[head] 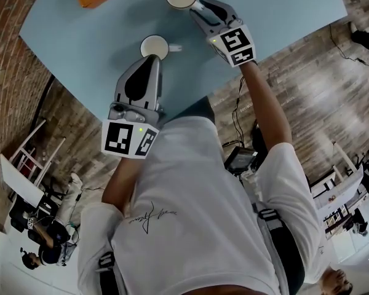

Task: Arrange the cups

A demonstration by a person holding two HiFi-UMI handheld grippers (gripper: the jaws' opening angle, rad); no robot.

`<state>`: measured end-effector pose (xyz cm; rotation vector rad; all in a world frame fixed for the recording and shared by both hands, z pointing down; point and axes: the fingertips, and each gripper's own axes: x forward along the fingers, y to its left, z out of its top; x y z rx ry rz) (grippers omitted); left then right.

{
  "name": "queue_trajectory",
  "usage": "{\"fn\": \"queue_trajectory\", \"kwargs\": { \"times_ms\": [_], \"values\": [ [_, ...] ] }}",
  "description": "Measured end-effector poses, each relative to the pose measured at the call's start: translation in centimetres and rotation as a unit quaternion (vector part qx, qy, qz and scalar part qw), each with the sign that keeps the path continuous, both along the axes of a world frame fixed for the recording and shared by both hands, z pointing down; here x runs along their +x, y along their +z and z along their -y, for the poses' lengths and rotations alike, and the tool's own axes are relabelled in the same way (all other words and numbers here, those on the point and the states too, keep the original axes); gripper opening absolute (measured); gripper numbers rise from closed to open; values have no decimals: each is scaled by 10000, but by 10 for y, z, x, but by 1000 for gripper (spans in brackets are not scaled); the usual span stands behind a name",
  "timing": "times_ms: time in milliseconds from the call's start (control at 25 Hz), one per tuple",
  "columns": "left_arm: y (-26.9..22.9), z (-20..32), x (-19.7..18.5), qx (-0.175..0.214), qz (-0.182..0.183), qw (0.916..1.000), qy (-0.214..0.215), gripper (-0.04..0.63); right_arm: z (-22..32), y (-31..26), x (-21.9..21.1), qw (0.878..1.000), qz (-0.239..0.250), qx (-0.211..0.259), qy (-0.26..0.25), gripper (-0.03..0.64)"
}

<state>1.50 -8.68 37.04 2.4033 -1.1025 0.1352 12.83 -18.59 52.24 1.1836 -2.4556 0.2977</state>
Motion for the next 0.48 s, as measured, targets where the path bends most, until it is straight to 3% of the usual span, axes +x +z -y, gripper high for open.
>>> {"fn": "queue_trajectory", "kwargs": {
  "times_ms": [320, 480],
  "values": [
    [3, 0, 0, -53, -10, 10000, -6, 9, 0, -1, -6, 9999, 75, 56, -93, 137],
    [4, 1, 0, -66, -9, 10000, -10, 9, -1, -2, -8, 9998, 108, 103, -109, 85]
  ]
}}
